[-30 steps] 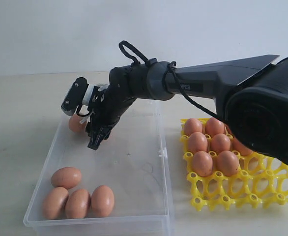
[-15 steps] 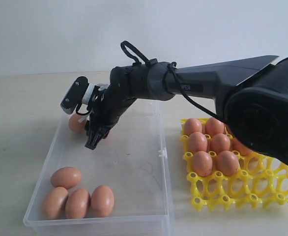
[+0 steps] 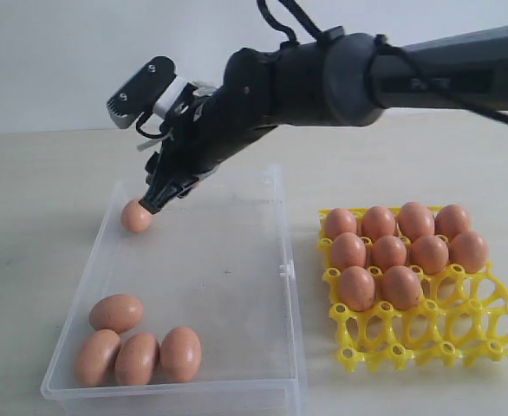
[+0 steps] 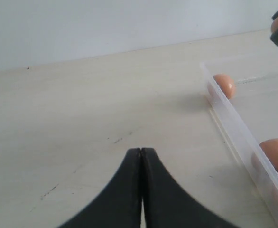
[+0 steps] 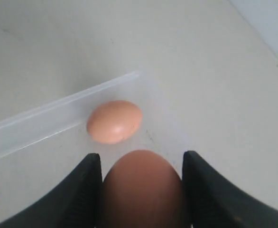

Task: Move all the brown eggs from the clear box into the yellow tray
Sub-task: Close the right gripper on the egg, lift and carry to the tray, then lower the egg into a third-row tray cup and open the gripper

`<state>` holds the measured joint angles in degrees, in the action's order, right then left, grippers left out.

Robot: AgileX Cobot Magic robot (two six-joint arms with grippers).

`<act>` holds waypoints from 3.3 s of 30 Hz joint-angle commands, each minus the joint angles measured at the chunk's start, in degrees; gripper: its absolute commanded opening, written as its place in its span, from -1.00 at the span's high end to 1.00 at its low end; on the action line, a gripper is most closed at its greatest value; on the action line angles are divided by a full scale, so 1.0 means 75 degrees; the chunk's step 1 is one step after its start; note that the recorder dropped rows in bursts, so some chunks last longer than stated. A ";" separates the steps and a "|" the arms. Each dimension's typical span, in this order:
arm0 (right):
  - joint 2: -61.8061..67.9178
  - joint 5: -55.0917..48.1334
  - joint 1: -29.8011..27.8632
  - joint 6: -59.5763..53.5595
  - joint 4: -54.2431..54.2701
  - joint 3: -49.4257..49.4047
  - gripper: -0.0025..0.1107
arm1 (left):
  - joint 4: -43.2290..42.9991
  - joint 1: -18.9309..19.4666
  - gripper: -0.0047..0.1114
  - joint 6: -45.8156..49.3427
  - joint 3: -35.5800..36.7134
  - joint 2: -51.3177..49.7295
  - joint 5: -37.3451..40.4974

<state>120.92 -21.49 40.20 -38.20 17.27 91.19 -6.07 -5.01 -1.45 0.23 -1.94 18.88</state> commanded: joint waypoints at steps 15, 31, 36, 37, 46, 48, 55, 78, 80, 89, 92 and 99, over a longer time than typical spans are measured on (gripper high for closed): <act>-0.5181 0.3865 -0.1888 0.2783 0.0876 -0.7328 0.96 | 0.0011 -0.0025 0.92 -0.0033 -0.0031 -0.0005 -0.0105; -0.5958 0.5568 -0.2978 0.2842 0.1380 -0.9449 0.96 | 0.0011 -0.0025 0.92 -0.0033 -0.0031 -0.0005 -0.0105; -0.5525 0.5584 -0.2978 0.2339 0.1380 -0.9449 0.96 | 0.0011 -0.0025 0.92 -0.0033 -0.0031 -0.0005 -0.0105; -0.5377 0.5626 -0.2978 0.2251 0.1380 -0.9449 0.96 | 0.0011 -0.0025 0.92 -0.0033 -0.0031 -0.0005 -0.0105; -0.4370 0.6028 -0.2958 0.2191 0.1215 -0.9431 0.96 | 0.0011 -0.0025 0.92 -0.0033 -0.0031 -0.0005 -0.0105; -0.4354 0.6085 -0.2958 0.2249 0.1215 -0.9431 0.96 | 0.0011 -0.0025 0.92 -0.0033 -0.0031 -0.0005 -0.0105; -0.4354 0.6050 -0.2958 0.2536 0.1174 -0.9431 0.96 | 0.0011 -0.0025 0.92 -0.0033 -0.0031 -0.0005 -0.0105; -0.4354 0.6194 -0.2659 0.2834 0.0911 -0.9431 0.96 | 0.0011 -0.0025 0.92 -0.0033 -0.0031 -0.0005 -0.0105; -0.4354 0.6194 -0.2659 0.2834 0.0911 -0.9431 0.96 | 0.0011 -0.0025 0.92 -0.0033 -0.0031 -0.0005 -0.0105; -0.4354 0.6149 -0.2659 0.2904 0.0897 -0.9431 0.42 | 0.0011 -0.0025 0.92 -0.0033 -0.0031 -0.0005 -0.0105; -0.4354 0.6213 -0.2659 0.2904 0.0959 -0.9431 0.18 | 0.0011 -0.0025 0.92 -0.0033 -0.0031 -0.0005 -0.0105; -0.4354 0.6240 -0.2659 0.2904 0.0989 -0.9431 0.02 | 0.0011 -0.0025 0.92 -0.0033 -0.0031 -0.0005 -0.0105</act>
<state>88.11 23.88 20.08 -16.53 24.67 20.47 -6.07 -5.01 -1.45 0.23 -1.94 18.88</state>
